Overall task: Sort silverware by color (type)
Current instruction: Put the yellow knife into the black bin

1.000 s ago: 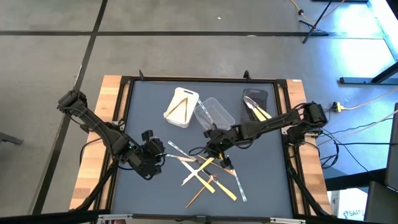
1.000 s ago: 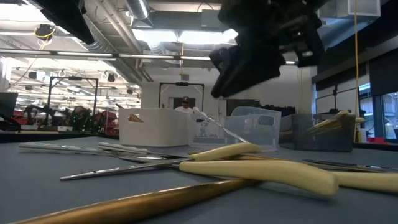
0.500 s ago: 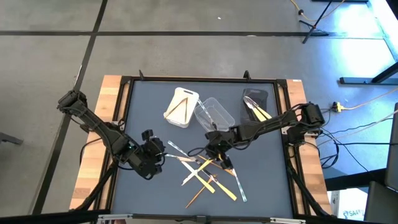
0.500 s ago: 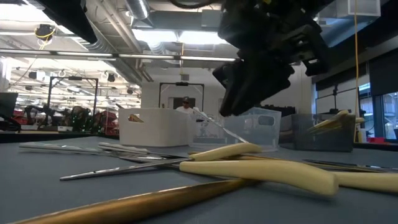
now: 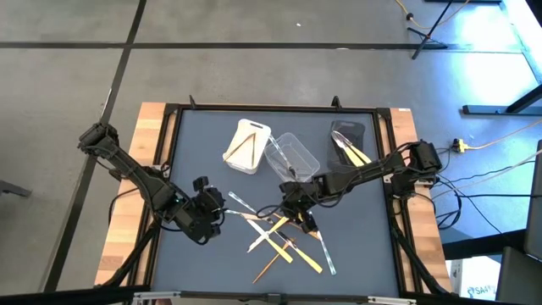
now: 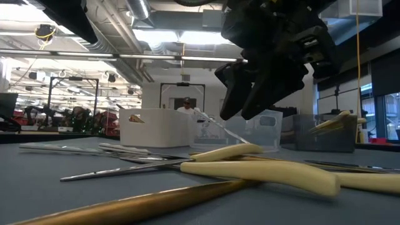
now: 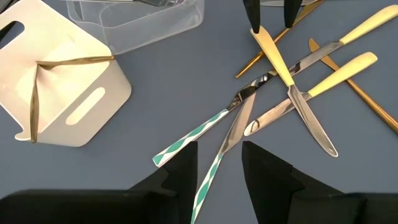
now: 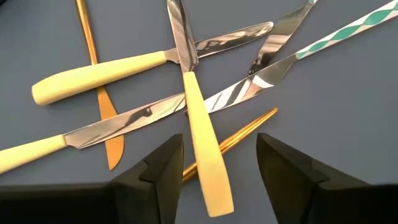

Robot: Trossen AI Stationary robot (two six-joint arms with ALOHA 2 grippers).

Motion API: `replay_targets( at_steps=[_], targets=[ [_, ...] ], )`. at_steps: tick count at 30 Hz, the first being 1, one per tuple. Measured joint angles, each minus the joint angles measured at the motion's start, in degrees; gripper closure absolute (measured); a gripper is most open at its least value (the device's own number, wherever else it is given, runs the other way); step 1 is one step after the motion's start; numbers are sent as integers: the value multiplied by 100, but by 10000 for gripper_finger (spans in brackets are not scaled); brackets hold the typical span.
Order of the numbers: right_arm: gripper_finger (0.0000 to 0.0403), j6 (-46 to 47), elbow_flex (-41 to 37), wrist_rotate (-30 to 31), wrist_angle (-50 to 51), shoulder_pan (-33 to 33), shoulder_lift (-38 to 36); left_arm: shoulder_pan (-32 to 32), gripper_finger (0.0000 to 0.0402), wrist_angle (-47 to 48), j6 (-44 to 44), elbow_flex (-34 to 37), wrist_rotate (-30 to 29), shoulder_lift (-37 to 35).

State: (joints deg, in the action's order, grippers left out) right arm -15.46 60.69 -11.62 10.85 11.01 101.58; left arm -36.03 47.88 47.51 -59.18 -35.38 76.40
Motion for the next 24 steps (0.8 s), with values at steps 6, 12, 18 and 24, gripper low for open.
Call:
replay_targets(
  at_steps=[6,12,18,24],
  targets=[
    [216,-2,1,2,-49,15,72,0,282,2,0,0,0,0],
    [216,-22,-4,109,-71,109,389,2,282,-18,-2,4,-6,0],
    [216,-26,-2,160,-159,96,608,12,282,-76,-2,4,-9,-2],
    [217,-44,-2,168,-152,98,640,11,282,-83,-2,4,-50,-2]
  ],
)
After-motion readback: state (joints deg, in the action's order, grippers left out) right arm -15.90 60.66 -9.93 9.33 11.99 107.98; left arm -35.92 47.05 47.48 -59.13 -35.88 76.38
